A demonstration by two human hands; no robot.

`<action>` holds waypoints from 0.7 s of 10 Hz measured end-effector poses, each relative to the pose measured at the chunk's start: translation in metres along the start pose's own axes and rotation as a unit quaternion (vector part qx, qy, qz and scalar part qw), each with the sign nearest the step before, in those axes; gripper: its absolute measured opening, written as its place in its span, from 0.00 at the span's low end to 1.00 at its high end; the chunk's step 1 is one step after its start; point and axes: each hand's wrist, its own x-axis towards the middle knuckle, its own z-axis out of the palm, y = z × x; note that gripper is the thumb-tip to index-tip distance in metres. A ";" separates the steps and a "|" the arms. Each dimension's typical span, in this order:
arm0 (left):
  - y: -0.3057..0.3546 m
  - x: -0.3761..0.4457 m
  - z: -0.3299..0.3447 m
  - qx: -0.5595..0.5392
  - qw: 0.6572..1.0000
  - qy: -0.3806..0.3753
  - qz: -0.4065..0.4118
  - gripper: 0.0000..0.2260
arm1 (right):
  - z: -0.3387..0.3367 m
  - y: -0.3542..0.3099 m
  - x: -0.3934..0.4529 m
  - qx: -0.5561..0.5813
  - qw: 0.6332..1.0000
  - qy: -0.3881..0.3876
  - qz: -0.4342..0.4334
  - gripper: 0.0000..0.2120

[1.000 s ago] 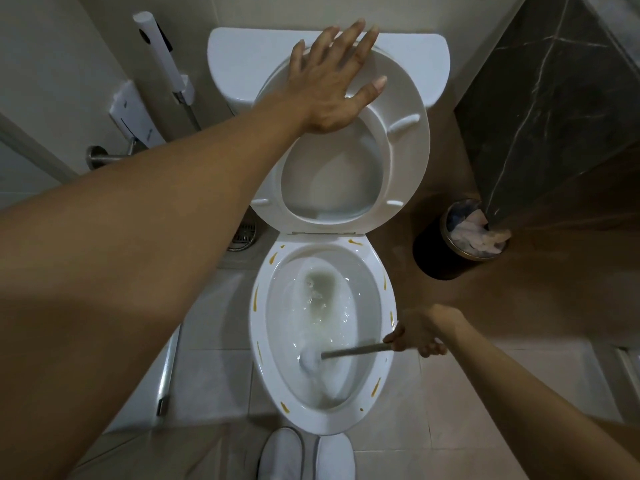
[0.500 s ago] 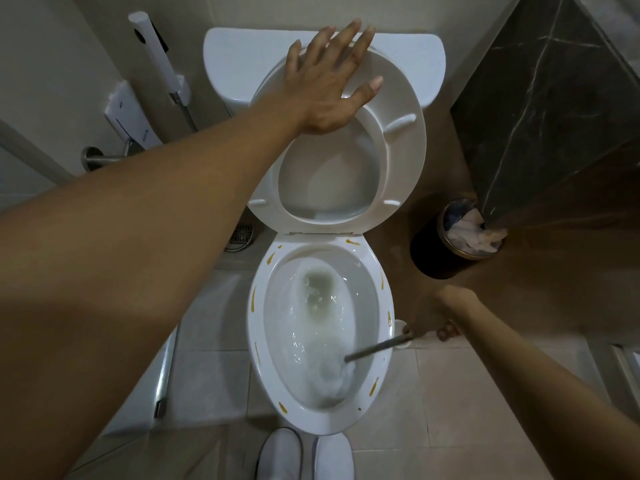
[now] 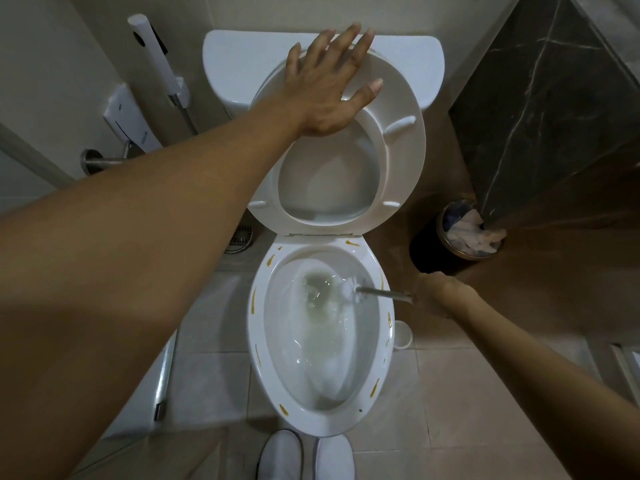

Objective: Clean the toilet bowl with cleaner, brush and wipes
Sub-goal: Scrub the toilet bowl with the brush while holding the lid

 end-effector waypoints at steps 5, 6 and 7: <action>0.000 0.000 0.000 0.002 1.000 -0.003 0.000 0.30 | 0.013 -0.007 0.025 0.029 0.999 0.034 0.004 0.13; -0.001 0.001 0.000 0.000 1.000 -0.003 -0.002 0.30 | 0.021 -0.012 0.028 0.020 0.997 0.069 0.005 0.11; -0.001 0.001 0.000 0.000 1.000 -0.002 0.000 0.30 | 0.032 -0.011 0.025 0.004 1.000 0.014 -0.001 0.12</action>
